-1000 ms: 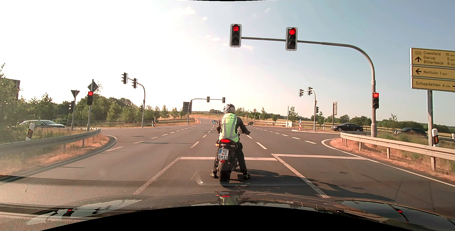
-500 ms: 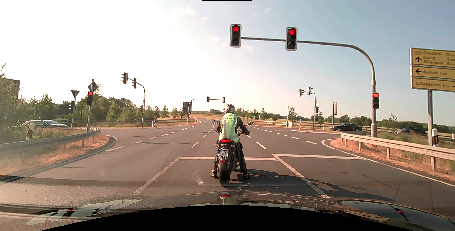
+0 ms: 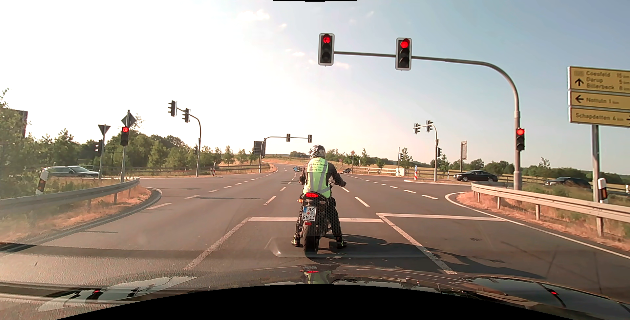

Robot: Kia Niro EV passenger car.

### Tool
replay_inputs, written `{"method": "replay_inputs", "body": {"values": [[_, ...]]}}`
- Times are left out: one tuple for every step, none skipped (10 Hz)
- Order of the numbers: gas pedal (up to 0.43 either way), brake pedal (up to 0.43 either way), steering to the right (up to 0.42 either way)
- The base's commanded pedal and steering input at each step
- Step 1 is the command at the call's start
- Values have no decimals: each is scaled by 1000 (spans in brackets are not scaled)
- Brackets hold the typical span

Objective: Follow the waypoints while adhering to traffic rules and regulations

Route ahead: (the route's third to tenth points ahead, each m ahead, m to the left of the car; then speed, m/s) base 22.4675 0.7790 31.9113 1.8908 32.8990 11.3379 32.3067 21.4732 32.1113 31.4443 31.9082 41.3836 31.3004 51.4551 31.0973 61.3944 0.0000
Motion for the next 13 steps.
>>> {"method": "replay_inputs", "body": {"values": [[0,0,-15],[0,0,-16],[0,0,-15],[0,0,-15],[0,0,-16],[0,0,-16],[0,0,-15],[0,0,-15],[0,0,-15],[0,0,-15],[0,0,-15],[0,0,-16],[0,0,-16]]}}
